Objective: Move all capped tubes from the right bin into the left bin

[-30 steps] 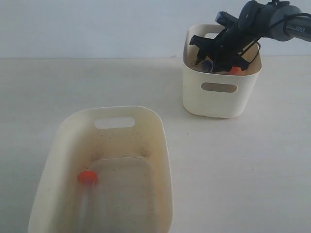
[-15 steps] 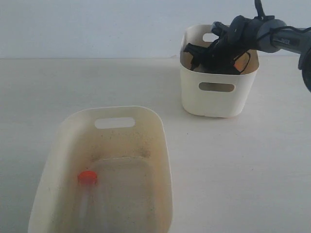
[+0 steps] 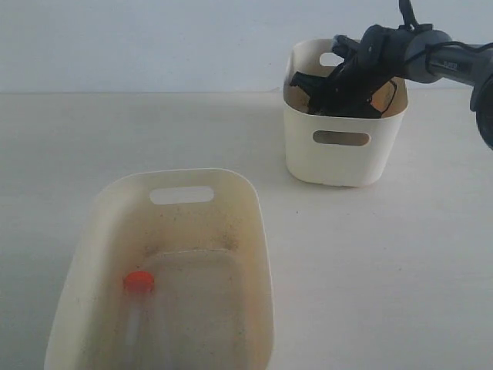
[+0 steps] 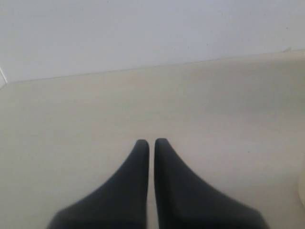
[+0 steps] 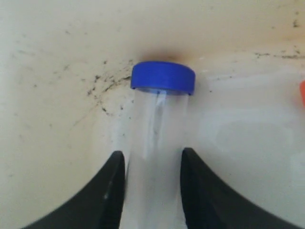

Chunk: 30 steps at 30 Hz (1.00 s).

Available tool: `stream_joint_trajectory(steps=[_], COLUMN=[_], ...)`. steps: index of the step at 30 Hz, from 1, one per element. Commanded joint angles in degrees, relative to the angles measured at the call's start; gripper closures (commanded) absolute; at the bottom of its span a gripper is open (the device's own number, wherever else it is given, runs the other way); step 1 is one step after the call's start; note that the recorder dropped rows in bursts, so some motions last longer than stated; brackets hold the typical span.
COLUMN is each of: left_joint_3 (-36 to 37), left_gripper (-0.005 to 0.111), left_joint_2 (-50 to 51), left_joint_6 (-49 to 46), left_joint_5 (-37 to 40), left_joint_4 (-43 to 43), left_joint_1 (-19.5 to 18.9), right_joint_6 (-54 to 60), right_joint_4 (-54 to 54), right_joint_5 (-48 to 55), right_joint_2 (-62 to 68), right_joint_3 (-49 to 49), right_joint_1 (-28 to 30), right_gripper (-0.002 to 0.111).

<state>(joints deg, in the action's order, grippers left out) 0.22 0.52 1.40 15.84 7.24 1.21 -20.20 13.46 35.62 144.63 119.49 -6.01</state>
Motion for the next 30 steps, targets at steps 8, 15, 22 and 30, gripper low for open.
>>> stream_joint_trajectory(steps=[8, 15, 22, 30], left_joint_3=[-0.22, -0.22, -0.22, -0.22], left_gripper=[0.102, 0.102, 0.102, 0.102], left_joint_2=[-0.11, -0.11, -0.11, -0.11], left_joint_6=[0.66, 0.66, 0.66, 0.66], left_joint_5=[-0.86, -0.86, -0.86, -0.86], left_joint_4=[-0.38, -0.38, -0.38, -0.38], left_joint_1=[-0.06, -0.06, -0.06, -0.06], right_joint_6=[1.53, 11.96, 21.58, 26.57], right_joint_4=[-5.06, -8.2, 2.56, 9.56], right_joint_5=[6.45, 12.41, 25.69, 18.37], right_joint_2=[-5.77, -15.65, -27.74, -51.23], right_joint_3=[-0.54, -0.54, -3.11, -34.92], right_joint_1=[0.22, 0.32, 0.32, -11.73], right_gripper=[0.108, 0.108, 0.108, 0.108])
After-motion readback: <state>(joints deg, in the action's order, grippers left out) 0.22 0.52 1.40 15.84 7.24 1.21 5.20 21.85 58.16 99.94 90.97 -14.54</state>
